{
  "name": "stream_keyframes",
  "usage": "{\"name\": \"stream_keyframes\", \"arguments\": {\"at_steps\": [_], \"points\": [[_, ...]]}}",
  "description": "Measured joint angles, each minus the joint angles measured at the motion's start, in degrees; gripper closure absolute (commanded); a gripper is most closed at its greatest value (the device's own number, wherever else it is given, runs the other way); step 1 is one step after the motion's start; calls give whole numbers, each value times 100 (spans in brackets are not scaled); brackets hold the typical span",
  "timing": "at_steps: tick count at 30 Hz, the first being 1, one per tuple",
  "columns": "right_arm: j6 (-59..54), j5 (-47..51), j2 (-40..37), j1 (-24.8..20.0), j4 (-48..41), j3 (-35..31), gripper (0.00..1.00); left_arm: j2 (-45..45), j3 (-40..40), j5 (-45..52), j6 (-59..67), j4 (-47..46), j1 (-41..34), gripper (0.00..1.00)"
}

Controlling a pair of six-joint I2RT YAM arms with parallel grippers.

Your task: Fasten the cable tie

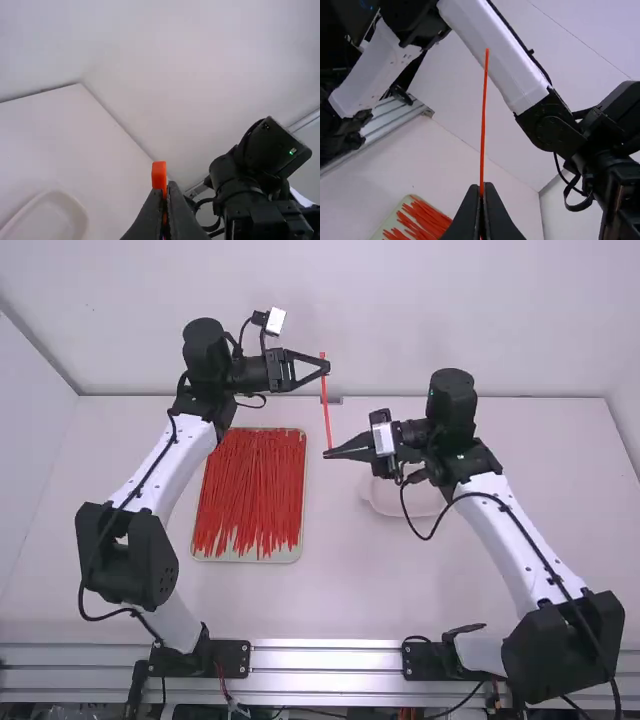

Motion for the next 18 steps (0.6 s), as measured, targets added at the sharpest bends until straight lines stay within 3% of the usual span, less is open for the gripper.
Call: {"name": "stream_keyframes", "arguments": {"at_steps": [11, 18], "points": [[-728, 46, 0, -11, -455, 0, 100, 0, 0, 22, 1036, -22, 0, 98], [127, 0, 2, -11, 588, -11, 100, 0, 0, 15, 1731, -13, 0, 98]]}}
